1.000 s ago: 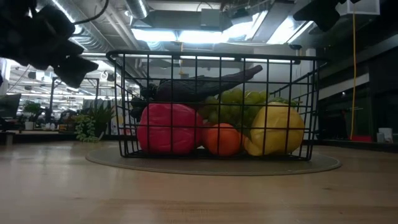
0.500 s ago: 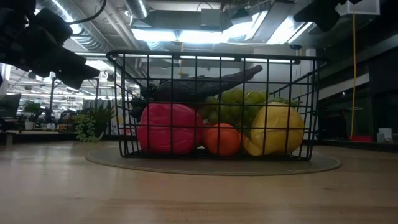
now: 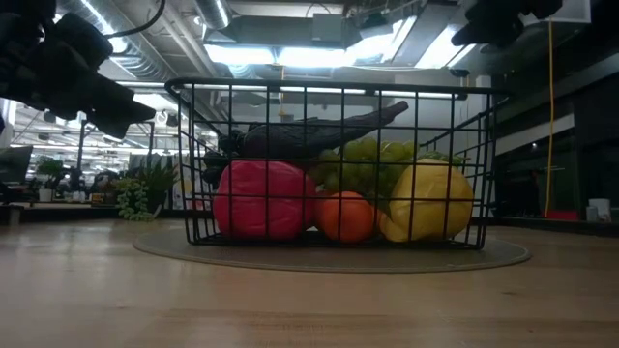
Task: Build produce basket
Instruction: Return to Home Position
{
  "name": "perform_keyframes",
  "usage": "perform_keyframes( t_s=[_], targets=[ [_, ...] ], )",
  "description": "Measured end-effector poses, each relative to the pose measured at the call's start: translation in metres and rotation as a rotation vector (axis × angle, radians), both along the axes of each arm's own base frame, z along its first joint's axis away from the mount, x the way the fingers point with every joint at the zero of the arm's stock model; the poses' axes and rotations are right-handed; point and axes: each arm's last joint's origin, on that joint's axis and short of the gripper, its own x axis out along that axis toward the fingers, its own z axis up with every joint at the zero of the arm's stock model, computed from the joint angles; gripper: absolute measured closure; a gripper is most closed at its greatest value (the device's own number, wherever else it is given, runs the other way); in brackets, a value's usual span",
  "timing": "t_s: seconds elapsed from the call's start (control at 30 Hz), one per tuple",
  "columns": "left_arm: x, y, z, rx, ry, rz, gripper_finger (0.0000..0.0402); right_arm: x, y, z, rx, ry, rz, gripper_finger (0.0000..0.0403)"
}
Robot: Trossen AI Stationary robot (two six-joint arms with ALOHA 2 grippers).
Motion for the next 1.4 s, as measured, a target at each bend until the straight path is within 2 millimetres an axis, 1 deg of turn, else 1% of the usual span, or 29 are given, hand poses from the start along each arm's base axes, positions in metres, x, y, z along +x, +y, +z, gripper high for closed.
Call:
perform_keyframes(
  t_s=[0.1, 0.23, 0.4, 0.53, 0.63, 0.87, 1.0, 1.1, 1.33, 1.4],
  targets=[
    [0.0, 0.0, 0.0, 0.0, 0.0, 0.0, 0.0205, -0.001, 0.0, -0.012, -0.028, 0.025, 0.011, 0.0147],
    [0.0, 0.0, 0.0, 0.0, 0.0, 0.0, 0.0205, -0.001, -0.001, -0.042, -0.027, 0.015, 0.018, 0.0147],
    [0.0, 0.0, 0.0, 0.0, 0.001, 0.0, 0.0205, -0.007, 0.0, -0.083, 0.064, -0.075, 0.119, 0.0147],
    [0.0, 0.0, 0.0, 0.0, 0.001, 0.0, 0.0205, -0.017, -0.001, -0.104, 0.132, -0.147, 0.197, 0.0147],
    [0.0, 0.0, 0.0, 0.0, 0.001, 0.0, 0.0205, -0.027, -0.005, -0.109, 0.143, -0.187, 0.197, 0.0147],
    [0.0, 0.0, 0.0, 0.0, 0.001, 0.0, 0.0205, -0.046, -0.017, -0.101, 0.105, -0.348, 0.202, 0.0147],
    [0.0, 0.0, 0.0, 0.0, 0.001, 0.0, 0.0205, -0.055, -0.021, -0.099, 0.077, -0.418, 0.322, 0.0147],
    [0.0, 0.0, 0.0, 0.0, 0.002, 0.0, 0.0205, -0.06, -0.024, -0.106, 0.081, -0.446, 0.367, 0.0147],
    [0.0, 0.0, 0.0, 0.0, 0.001, 0.0, 0.0205, -0.065, -0.032, -0.123, 0.089, -0.469, 0.311, 0.0147],
    [0.0, 0.0, 0.0, 0.0, 0.001, 0.0, 0.0204, -0.066, -0.034, -0.127, 0.087, -0.45, 0.301, 0.0147]
  ],
)
